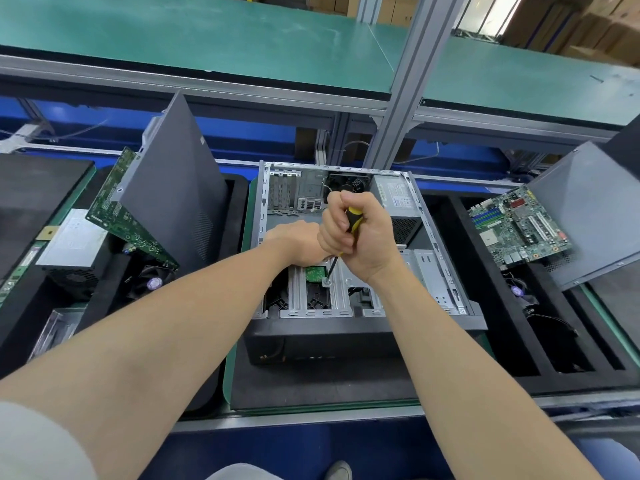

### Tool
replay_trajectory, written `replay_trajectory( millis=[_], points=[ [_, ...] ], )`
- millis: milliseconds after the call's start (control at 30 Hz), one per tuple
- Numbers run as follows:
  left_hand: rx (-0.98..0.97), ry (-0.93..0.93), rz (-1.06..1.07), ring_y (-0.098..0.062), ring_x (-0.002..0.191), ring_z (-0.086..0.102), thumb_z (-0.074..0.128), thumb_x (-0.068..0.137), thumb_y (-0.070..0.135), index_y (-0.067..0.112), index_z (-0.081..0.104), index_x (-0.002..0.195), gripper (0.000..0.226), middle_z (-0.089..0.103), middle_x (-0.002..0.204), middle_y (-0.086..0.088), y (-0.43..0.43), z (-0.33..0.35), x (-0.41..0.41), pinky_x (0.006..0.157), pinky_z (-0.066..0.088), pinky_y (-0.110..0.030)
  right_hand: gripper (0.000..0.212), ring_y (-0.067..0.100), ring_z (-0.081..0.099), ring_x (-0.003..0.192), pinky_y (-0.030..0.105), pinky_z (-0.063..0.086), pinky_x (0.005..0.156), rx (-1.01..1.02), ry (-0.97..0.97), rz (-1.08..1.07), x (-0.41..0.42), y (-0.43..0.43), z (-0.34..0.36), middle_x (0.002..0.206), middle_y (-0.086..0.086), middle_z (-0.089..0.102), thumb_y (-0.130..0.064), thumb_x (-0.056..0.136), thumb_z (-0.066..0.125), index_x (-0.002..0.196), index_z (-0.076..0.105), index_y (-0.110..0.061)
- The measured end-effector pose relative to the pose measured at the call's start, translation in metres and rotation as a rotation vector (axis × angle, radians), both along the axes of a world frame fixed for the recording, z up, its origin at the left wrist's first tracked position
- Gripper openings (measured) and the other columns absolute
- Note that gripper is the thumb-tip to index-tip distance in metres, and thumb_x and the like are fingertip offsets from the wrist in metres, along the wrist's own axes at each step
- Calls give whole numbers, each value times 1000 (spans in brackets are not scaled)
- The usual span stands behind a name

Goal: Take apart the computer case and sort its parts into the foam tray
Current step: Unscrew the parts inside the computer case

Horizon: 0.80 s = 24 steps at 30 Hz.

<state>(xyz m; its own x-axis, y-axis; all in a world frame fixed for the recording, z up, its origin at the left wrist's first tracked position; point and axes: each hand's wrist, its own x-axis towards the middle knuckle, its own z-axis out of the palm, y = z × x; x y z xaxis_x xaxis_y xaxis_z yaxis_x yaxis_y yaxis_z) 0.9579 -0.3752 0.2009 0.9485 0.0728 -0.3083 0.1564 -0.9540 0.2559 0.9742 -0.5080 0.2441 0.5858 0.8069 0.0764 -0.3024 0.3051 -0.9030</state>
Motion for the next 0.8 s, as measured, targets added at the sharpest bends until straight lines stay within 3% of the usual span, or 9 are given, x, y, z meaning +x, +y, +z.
replay_trajectory(
  millis=[100,200,300,367,433,567,700,800],
  points=[
    [-8,-13,12,-20,77,61,16,63,65,26,53,74,54,63,80,4,-2,2,-3,75,54,-37,33,18,24,42,30,23,46,-58,-57,-175,-7,2,-1,50,4,35,-23,93,47,62,46,-13],
    [-45,-21,78,-25,79,62,13,56,74,23,55,78,69,64,87,-2,-4,5,-5,82,55,-43,23,24,45,50,29,40,52,-143,-160,-422,-16,3,1,62,11,49,-21,91,58,71,54,-11],
    [-33,25,88,-28,82,61,10,46,73,20,58,96,87,60,90,-5,-6,9,-6,84,54,-44,19,24,58,60,39,51,65,-187,-177,-685,-26,7,2,66,7,59,-21,94,67,79,60,-11],
    [-25,38,99,-25,81,60,13,45,72,22,57,101,87,58,89,-2,-5,9,-5,80,53,-41,24,19,59,61,41,52,68,-241,-153,-822,-35,13,1,66,2,61,-29,98,65,80,63,-13],
    [-26,41,96,-24,81,60,22,55,68,22,56,96,71,60,89,-1,-3,6,-3,80,54,-41,34,14,56,60,38,50,67,-285,-140,-910,-45,20,-1,63,-3,59,-39,102,58,77,63,-16],
    [11,59,81,-27,87,64,38,80,45,21,59,94,36,67,95,-1,0,0,1,82,56,-43,51,14,42,61,36,38,66,-315,-100,-931,-52,29,-7,60,-4,44,-51,105,50,68,53,-15],
    [-7,41,97,-26,81,64,35,71,48,21,56,83,36,65,87,-1,-1,-2,2,79,56,-42,49,15,23,50,26,22,48,-172,-17,-756,-40,23,-7,55,0,30,-46,95,52,54,42,-22],
    [9,32,32,-23,78,63,34,71,44,22,56,82,33,66,84,1,2,-8,5,69,52,-35,49,15,17,44,20,17,44,-166,-18,-505,-23,15,-8,49,-3,25,-47,95,49,54,42,-21]
  ],
)
